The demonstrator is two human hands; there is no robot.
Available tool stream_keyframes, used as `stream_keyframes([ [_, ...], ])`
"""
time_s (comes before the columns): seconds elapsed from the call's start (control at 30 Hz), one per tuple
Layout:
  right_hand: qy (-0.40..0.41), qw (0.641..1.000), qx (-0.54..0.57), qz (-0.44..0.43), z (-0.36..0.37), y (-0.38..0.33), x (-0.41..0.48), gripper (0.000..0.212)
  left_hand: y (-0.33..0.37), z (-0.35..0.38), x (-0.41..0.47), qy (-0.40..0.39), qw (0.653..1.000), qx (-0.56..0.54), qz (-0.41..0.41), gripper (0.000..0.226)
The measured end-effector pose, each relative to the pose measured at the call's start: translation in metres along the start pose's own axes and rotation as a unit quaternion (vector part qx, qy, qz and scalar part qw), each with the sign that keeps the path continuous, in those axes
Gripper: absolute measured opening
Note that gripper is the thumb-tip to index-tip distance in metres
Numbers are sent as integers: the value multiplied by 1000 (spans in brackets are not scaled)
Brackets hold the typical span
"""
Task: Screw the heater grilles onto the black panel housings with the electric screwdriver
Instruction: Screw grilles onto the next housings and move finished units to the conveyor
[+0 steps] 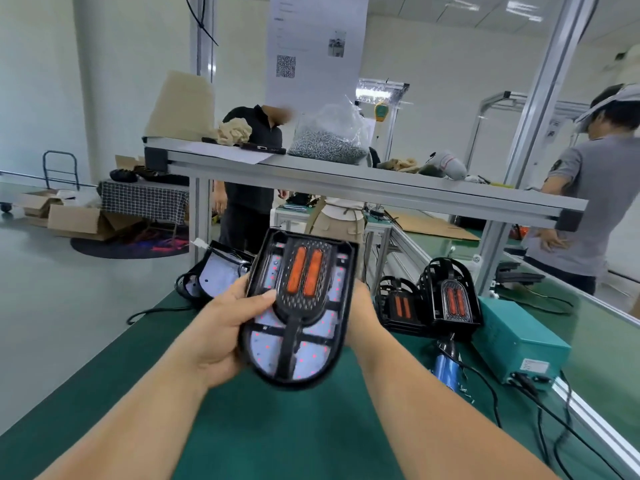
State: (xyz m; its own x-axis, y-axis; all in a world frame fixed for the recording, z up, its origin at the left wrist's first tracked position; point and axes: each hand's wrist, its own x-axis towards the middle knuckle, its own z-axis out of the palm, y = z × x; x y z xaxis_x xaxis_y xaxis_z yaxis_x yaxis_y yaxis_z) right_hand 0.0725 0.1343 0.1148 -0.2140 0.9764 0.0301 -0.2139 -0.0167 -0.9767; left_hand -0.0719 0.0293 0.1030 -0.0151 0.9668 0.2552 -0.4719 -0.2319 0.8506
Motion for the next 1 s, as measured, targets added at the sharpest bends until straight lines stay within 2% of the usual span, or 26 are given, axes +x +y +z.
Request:
stream_keyframes([
  [0.07, -11, 999, 38, 8, -8, -3, 1, 30, -15, 12, 8, 56, 998, -9, 6, 41],
  [0.17, -30, 994, 98, 36, -23, -7, -6, 31, -36, 25, 13, 96, 995, -22, -12, 35],
  [0.23, -33, 992, 108, 63, -35, -5, -13, 43, -48, 33, 16, 94, 994, -36, -34, 30],
  [0.37, -22, 982, 150, 116, -61, -6, -23, 27, -63, 46, 23, 45, 997, -17, -60, 32],
  [0.43, -7, 980, 168, 111, -78, -4, -25, 40, -70, 53, 30, 37, 998, 17, -53, 34],
  [0.53, -14, 968, 229, 102, -107, 3, -33, 70, -83, 69, 43, 65, 995, 68, -40, 35],
  [0.63, -6, 964, 249, 88, -128, 11, -47, 75, -100, 88, 53, 115, 987, 104, -29, 31],
  [0.77, 47, 955, 288, 48, -154, 13, -65, 69, -121, 121, 59, 165, 976, 137, -24, 43],
  [0.87, 110, 944, 309, 17, -178, 6, -75, 62, -134, 152, 60, 165, 977, 134, -23, 27],
  [1.0, 221, 920, 320, -41, -216, -8, -95, 54, -157, 202, 57, 133, 989, 57, -36, 14],
])
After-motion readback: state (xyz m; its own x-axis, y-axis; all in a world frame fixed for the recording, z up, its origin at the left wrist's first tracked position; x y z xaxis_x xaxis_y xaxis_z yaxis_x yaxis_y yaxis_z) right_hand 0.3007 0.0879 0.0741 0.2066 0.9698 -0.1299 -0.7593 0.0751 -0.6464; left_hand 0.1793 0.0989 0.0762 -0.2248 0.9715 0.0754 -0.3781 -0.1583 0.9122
